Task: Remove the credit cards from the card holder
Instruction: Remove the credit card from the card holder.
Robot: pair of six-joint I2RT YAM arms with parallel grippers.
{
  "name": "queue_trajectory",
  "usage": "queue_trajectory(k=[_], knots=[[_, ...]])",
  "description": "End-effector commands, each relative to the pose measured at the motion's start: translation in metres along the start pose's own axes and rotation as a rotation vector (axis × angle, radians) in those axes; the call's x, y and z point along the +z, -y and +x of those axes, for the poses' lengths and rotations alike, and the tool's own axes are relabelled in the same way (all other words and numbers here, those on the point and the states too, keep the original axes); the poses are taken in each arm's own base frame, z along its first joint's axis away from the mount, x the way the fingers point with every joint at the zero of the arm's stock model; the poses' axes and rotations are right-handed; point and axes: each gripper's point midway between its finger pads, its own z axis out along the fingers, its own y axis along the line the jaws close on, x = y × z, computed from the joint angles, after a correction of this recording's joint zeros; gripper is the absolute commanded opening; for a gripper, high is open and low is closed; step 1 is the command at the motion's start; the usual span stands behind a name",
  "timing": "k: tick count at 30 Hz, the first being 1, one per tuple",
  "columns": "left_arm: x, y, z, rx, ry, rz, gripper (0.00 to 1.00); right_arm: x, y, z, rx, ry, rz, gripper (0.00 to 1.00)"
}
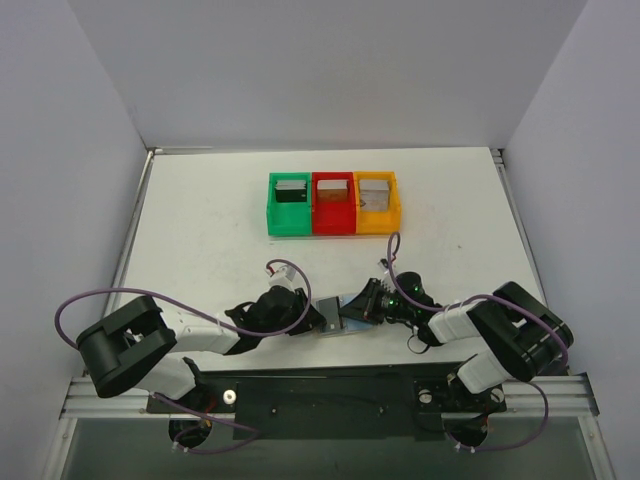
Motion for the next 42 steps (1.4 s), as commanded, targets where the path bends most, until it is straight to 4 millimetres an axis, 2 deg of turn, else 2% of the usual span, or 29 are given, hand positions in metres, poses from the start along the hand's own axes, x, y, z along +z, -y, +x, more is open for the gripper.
queue_trajectory(k=[1,8,16,42], knots=[[-0.002,-0.05,0.013,0.052,-0.041,-0.177,0.38,0.004,-0.019,-0.009,-0.055,0.003,-0.066,0.05],[-0.003,-0.049,0.013,0.051,-0.042,-0.169,0.37,0.006,-0.019,-0.007,-0.066,-0.014,-0.047,0.0],[-0.005,-0.049,0.013,0.047,-0.036,-0.165,0.37,0.004,-0.008,-0.004,-0.075,-0.02,0.006,0.0],[-0.009,-0.058,0.012,0.037,-0.03,-0.177,0.37,-0.01,0.006,-0.001,-0.121,-0.006,0.082,0.0]])
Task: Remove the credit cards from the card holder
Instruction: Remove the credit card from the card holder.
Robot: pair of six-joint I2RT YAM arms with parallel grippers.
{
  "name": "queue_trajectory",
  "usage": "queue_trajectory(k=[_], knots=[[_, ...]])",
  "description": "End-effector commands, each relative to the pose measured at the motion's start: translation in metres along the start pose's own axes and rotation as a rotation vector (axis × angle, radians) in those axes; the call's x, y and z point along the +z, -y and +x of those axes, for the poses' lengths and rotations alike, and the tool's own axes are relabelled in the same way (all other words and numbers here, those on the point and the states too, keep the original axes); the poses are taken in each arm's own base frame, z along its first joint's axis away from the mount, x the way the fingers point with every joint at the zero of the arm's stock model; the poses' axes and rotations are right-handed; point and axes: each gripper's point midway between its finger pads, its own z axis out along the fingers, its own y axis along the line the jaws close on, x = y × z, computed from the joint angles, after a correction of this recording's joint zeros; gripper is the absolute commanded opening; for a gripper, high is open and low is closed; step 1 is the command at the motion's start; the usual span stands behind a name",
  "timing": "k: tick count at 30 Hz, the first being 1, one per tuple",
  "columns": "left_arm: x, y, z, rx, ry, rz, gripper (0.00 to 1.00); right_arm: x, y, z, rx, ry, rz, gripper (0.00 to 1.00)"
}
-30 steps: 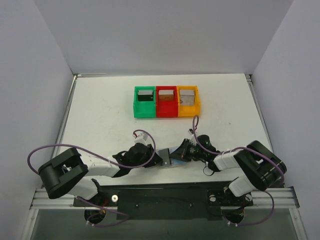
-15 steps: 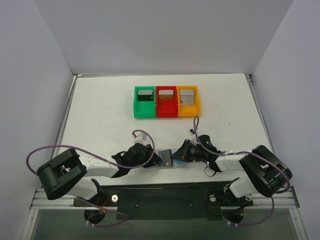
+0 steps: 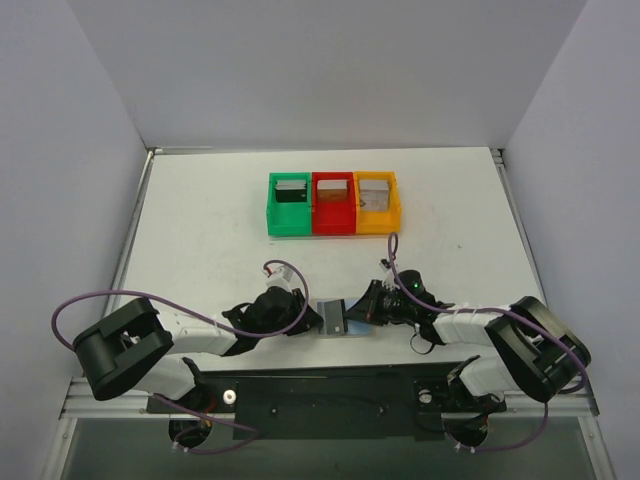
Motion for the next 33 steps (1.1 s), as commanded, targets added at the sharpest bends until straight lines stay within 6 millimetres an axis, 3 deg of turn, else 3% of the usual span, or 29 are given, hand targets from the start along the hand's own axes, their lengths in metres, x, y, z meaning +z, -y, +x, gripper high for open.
queue_trajectory(k=[1,19,24,26,33], knots=[[-0.0059,-0.0534,0.0139,0.041,-0.039,-0.175,0.37,-0.0011,-0.0055,-0.0028,-0.042,0.012,-0.016,0.0],[-0.0045,-0.0554,0.0127,0.041,-0.04,-0.177,0.37,-0.0035,0.0011,-0.0012,-0.025,0.013,-0.006,0.0],[-0.0028,-0.0558,0.0153,0.039,-0.052,-0.175,0.37,-0.0006,-0.0004,-0.0004,-0.011,0.005,-0.018,0.27],[-0.0028,-0.0553,0.0147,0.04,-0.049,-0.174,0.37,0.0003,0.0007,-0.0002,-0.009,0.003,-0.014,0.33],[-0.0003,-0.0546,0.0147,0.046,-0.052,-0.174,0.36,0.002,-0.0017,-0.0011,-0.001,0.005,-0.028,0.35]])
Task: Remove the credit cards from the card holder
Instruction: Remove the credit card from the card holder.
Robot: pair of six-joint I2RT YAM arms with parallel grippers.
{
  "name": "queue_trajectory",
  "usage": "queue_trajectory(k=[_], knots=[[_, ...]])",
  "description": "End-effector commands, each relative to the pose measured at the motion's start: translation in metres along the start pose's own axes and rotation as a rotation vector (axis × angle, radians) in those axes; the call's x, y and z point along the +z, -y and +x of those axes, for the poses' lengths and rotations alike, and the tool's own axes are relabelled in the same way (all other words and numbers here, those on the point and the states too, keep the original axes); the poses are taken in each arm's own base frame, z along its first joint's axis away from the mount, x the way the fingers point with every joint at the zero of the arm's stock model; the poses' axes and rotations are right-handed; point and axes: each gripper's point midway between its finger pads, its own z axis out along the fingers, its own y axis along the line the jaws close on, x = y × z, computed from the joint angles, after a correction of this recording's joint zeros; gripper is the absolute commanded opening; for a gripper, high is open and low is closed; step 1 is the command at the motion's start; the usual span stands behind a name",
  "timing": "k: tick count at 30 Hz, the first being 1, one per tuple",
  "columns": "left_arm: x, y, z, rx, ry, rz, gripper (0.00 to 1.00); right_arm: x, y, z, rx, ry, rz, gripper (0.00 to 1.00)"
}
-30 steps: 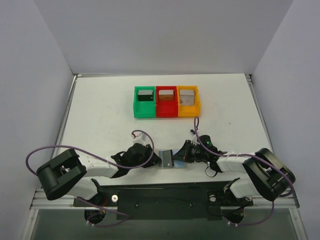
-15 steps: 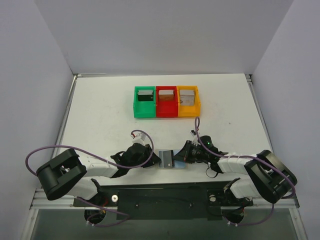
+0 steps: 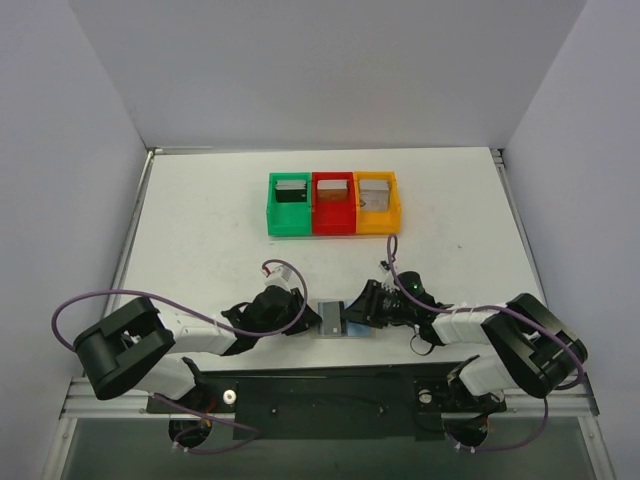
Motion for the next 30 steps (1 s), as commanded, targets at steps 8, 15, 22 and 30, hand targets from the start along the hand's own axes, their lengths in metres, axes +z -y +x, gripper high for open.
queue_trajectory(k=[8,15,22,30], knots=[[0.003,-0.054,0.019,0.059,-0.06,-0.184,0.31,0.004,-0.014,-0.005,-0.009,0.004,-0.068,0.29],[0.006,-0.057,0.02,0.069,-0.071,-0.198,0.25,0.006,-0.014,-0.004,-0.008,-0.006,-0.067,0.31],[0.011,-0.055,0.022,0.087,-0.087,-0.205,0.24,0.006,-0.017,-0.006,-0.009,-0.005,-0.074,0.32],[0.011,-0.059,0.023,0.094,-0.093,-0.221,0.23,0.004,-0.019,-0.008,-0.01,0.012,-0.079,0.25]])
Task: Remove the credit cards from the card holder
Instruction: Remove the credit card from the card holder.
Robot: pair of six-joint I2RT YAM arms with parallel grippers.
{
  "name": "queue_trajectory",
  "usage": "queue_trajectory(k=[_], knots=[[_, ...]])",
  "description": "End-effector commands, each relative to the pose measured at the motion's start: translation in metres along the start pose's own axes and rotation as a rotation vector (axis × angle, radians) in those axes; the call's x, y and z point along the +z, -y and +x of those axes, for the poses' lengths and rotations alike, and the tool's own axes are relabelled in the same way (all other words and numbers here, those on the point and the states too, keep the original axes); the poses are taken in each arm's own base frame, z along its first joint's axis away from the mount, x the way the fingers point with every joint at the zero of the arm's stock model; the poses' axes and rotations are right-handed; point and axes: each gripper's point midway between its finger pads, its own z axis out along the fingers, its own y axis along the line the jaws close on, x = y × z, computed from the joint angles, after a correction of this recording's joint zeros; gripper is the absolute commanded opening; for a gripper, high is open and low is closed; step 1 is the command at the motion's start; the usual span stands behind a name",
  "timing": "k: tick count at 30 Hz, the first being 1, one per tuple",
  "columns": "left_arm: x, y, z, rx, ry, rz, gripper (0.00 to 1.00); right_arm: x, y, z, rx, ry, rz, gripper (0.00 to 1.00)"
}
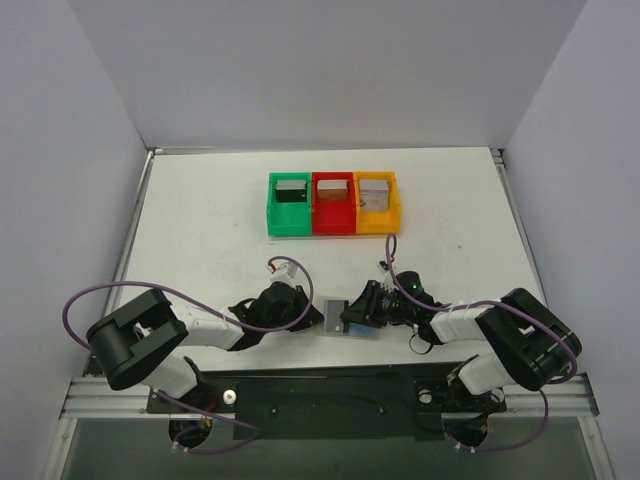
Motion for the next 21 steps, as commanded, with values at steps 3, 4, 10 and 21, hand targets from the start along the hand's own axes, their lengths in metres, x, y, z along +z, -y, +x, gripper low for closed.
queue_trajectory(k=[3,4,10,21], knots=[[-0.003,-0.065,0.028,0.067,-0.094,-0.225,0.23,-0.002,-0.02,-0.012,-0.033,0.045,-0.07,0.25],[-0.003,-0.065,0.028,0.067,-0.094,-0.227,0.23,-0.002,-0.021,-0.012,-0.031,0.048,-0.074,0.25],[-0.002,-0.066,0.029,0.069,-0.1,-0.229,0.22,-0.003,-0.024,-0.015,-0.027,0.062,-0.089,0.29],[-0.001,-0.066,0.032,0.072,-0.108,-0.224,0.2,-0.006,-0.032,-0.019,-0.031,0.083,-0.123,0.26]])
